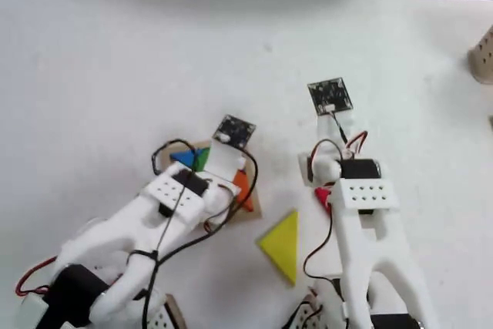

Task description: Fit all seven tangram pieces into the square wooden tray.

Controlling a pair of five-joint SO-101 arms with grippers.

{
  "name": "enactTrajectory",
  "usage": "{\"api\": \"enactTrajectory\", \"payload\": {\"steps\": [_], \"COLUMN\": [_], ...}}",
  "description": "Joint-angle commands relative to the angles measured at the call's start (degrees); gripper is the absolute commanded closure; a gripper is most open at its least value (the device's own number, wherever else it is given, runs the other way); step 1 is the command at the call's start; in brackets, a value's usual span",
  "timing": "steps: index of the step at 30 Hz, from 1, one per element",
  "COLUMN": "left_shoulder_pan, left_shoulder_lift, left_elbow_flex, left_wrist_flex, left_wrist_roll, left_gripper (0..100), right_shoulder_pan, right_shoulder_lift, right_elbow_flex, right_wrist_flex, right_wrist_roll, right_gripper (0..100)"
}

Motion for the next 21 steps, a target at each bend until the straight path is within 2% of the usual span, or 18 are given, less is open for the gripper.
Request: {"api": "enactTrajectory", "payload": {"steps": [1, 13, 21], "left_shoulder_pan": [0.48, 0.48, 0.40], "left_shoulder_lift": [2.15, 4.26, 4.44], "left_elbow_flex": [-3.25, -5.45, -5.54], "left_wrist_flex": [-2.37, 0.00, -1.58], "left_wrist_roll": [0.70, 0.35, 0.53], "left_gripper": [98, 98, 98], "right_shoulder_pan": [0.48, 0.48, 0.48], "right_shoulder_lift": [-1.71, -1.71, -1.71], "right_elbow_flex": [-0.53, -0.44, -0.35], "right_wrist_flex": [-0.57, -0.48, -0.48], "right_wrist_roll": [-0.44, -0.44, -0.44], "right_gripper": [95.6, 95.6, 95.6]}}
